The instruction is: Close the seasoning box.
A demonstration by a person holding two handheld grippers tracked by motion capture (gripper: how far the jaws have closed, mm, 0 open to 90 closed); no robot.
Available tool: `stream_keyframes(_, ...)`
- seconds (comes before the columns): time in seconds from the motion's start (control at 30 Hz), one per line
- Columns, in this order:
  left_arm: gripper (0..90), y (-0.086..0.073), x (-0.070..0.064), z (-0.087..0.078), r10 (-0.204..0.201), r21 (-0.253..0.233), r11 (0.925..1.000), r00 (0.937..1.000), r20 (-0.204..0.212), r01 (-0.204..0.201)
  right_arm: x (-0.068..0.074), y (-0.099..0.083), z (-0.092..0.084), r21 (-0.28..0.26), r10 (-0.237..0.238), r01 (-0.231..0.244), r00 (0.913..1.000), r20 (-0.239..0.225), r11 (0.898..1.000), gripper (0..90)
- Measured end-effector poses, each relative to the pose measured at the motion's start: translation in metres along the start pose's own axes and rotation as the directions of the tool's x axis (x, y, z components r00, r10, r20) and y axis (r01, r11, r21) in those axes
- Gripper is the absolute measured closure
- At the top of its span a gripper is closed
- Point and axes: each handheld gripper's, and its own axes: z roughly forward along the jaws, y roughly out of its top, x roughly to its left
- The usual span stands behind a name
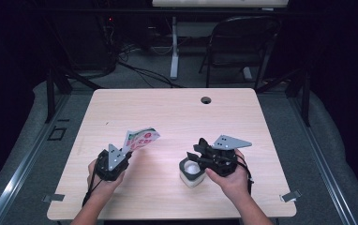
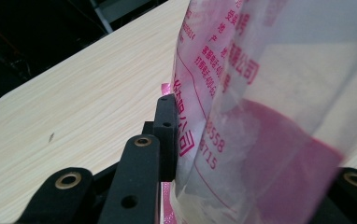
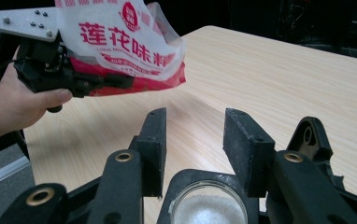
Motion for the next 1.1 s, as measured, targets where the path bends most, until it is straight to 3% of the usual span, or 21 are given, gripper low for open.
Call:
stream_keyframes(0.17,74.1,-0.006,0.011,-0.005,-0.026,0.003,0.9997,0.9993,-0.026,0.026,-0.001,0.0,0.001,0.033,0.008,-0.008,0.9999,0.007,0.999,58.7)
stream_keyframes(0.3,74.1,-0.011,0.02,-0.009,-0.044,0.006,0.999,0.9977,-0.051,0.044,-0.002,0.001,0.002,0.09,0.009,-0.01,0.9999,0.009,0.996,59.8)
stream_keyframes(0.53,74.1,-0.021,0.033,-0.013,-0.098,0.0,0.9951,0.9895,-0.106,0.099,-0.001,0.0,0.006,0.159,0.01,-0.01,0.9999,0.003,0.987,60.7)
stream_keyframes(0.77,73.8,-0.029,0.043,-0.015,-0.135,0.008,0.9904,0.975,-0.177,0.138,-0.001,-0.001,0.009,0.2,0.029,-0.027,0.9996,-0.006,0.979,61.6)
stream_keyframes(0.87,73.6,-0.033,0.048,-0.015,-0.154,0.01,0.9871,0.9659,-0.208,0.16,-0.001,-0.001,0.009,0.208,0.038,-0.035,0.9992,-0.01,0.978,62.2)
stream_keyframes(1.1,73.2,-0.039,0.055,-0.016,-0.183,0.022,0.9807,0.9509,-0.25,0.194,-0.001,-0.001,0.009,0.215,0.044,-0.039,0.9989,-0.017,0.976,63.0)
